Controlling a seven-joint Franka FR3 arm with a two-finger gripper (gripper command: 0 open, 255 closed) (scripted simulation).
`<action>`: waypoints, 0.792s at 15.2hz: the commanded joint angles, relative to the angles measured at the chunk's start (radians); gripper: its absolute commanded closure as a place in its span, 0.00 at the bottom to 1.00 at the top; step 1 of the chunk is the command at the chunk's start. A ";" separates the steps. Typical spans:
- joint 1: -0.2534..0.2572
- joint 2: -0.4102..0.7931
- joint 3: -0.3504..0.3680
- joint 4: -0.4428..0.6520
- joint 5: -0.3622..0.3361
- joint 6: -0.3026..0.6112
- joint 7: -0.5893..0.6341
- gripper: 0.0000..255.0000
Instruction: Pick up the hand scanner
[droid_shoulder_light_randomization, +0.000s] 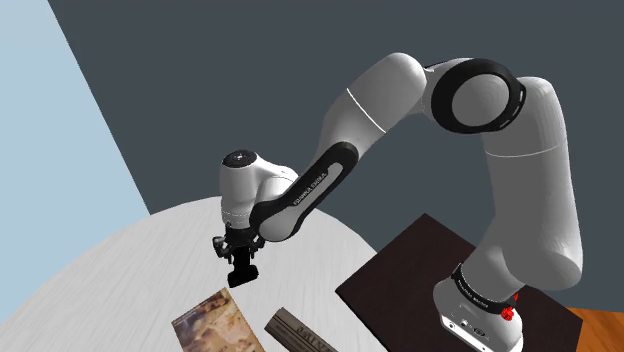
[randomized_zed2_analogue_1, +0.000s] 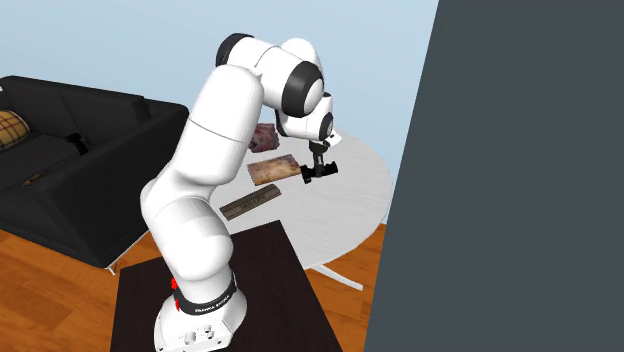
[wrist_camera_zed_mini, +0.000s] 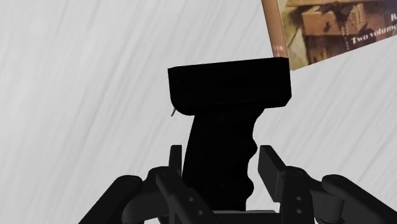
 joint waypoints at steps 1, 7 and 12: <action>-0.009 -0.021 0.010 -0.005 0.010 -0.016 -0.007 1.00; -0.031 -0.081 0.040 -0.008 0.044 -0.071 -0.026 1.00; -0.042 -0.112 0.054 -0.007 0.063 -0.101 -0.037 1.00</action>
